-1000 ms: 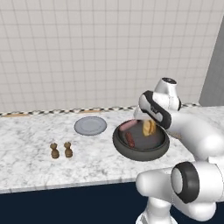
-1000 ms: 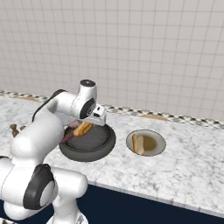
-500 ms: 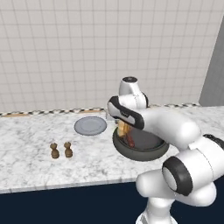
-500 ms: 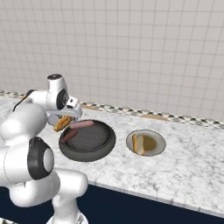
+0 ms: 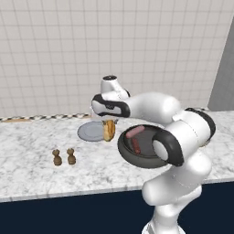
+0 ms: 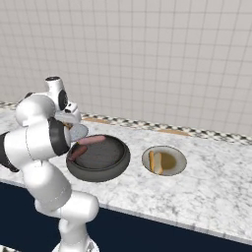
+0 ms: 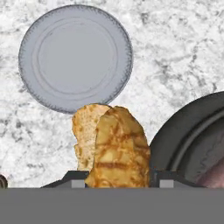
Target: Place one bun and one sausage from the bowl on each plate.
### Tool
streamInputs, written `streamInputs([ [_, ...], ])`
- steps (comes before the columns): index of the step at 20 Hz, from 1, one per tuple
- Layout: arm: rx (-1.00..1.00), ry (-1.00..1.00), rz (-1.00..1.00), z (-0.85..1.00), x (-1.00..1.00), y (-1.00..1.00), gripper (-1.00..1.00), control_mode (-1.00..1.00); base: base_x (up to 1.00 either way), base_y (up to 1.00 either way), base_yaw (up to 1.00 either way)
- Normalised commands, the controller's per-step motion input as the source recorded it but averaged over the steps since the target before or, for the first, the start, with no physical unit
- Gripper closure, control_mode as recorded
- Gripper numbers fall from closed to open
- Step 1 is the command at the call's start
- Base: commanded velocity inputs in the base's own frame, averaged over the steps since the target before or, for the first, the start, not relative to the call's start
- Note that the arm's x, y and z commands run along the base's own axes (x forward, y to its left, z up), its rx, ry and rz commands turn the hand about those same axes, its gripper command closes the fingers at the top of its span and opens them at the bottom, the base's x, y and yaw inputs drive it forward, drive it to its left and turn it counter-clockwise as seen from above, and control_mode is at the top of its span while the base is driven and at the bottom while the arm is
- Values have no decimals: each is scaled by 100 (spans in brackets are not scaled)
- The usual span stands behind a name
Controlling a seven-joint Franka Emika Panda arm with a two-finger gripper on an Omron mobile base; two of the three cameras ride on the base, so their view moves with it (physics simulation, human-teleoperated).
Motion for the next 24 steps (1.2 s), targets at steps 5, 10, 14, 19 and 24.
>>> streamInputs([
  [5, 0, 2, 0, -27, 61, 30, 100, -100, 0, 0, 0],
  [10, 0, 3, 0, -33, 58, 17, 100, -100, 0, 0, 0],
  [14, 0, 0, -3, -35, 55, 4, 100, -100, 0, 0, 0],
  [19, 0, 0, -4, -31, 14, 0, 100, -100, 0, 0, 0],
  [24, 0, 0, -4, -37, 9, 0, 100, -100, 0, 0, 0],
])
